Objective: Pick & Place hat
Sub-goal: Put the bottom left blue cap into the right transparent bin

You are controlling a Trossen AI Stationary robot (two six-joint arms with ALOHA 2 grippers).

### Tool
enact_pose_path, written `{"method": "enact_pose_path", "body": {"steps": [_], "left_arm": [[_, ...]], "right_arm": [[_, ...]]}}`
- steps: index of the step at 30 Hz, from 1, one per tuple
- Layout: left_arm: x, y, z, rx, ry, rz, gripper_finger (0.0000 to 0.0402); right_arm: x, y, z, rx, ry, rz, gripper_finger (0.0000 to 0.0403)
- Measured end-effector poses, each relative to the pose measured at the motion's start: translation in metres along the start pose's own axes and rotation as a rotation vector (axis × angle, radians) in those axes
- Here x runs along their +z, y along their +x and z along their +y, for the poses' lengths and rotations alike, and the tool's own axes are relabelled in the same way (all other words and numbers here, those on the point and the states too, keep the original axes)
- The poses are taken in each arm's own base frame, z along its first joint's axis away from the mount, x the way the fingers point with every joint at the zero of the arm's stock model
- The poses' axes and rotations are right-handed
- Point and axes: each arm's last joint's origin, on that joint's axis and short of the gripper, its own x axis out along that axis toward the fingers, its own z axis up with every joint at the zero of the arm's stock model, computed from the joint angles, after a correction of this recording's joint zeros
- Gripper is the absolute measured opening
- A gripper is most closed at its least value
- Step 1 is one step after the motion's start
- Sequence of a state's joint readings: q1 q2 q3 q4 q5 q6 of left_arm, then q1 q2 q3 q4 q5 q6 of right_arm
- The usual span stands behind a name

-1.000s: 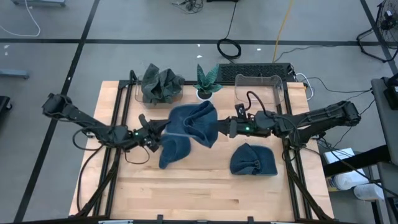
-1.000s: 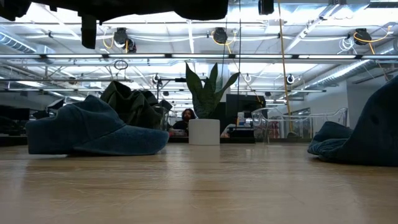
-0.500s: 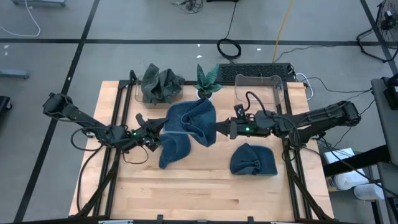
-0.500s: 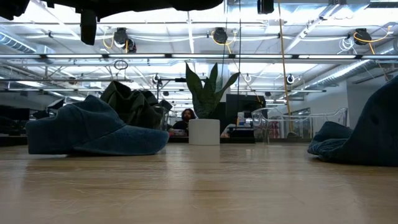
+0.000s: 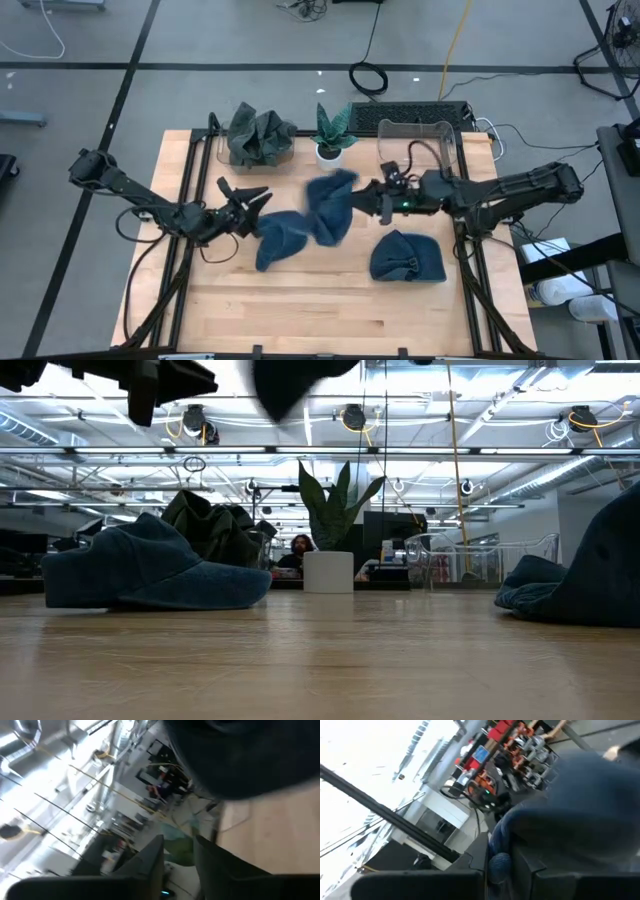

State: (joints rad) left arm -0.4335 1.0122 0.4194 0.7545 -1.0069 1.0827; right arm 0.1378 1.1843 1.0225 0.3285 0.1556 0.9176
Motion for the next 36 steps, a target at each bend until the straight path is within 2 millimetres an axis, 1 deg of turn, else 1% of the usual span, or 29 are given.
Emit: {"method": "enact_pose_path", "body": {"steps": [6,9,14,17,22,26,31,36], "left_arm": [[-0.010,-0.002,-0.017,-0.118,-0.116,0.055,0.0151],[-0.013,-0.002,-0.021,-0.156,-0.195,0.072,0.0160],[-0.013,-0.005,-0.023,-0.161,-0.344,0.085,0.0158],[-0.010,-0.008,-0.024,-0.173,-0.374,0.072,0.0149],[-0.007,-0.013,-0.026,-0.195,-0.412,0.052,0.0137],[-0.004,-0.017,-0.027,-0.213,-0.474,0.041,0.0139],[-0.001,-0.022,-0.028,-0.236,-0.534,0.027,0.0159],[0.001,-0.027,-0.029,-0.255,-0.566,0.016,0.0192]], "right_arm": [[0.026,-0.020,0.004,0.046,-0.002,-0.019,0.0033],[0.039,-0.033,0.002,0.011,-0.005,-0.036,0.0033],[0.060,-0.055,-0.003,-0.061,-0.103,-0.080,0.0033],[0.068,-0.066,-0.006,-0.107,-0.180,-0.103,0.0033],[0.076,-0.071,-0.010,-0.152,-0.308,-0.129,0.0033],[0.081,-0.072,-0.019,-0.216,-0.384,-0.125,0.0033],[0.087,-0.075,-0.031,-0.338,-0.456,-0.126,0.0033],[0.090,-0.081,-0.046,-0.538,-0.540,-0.126,0.0033]]}}
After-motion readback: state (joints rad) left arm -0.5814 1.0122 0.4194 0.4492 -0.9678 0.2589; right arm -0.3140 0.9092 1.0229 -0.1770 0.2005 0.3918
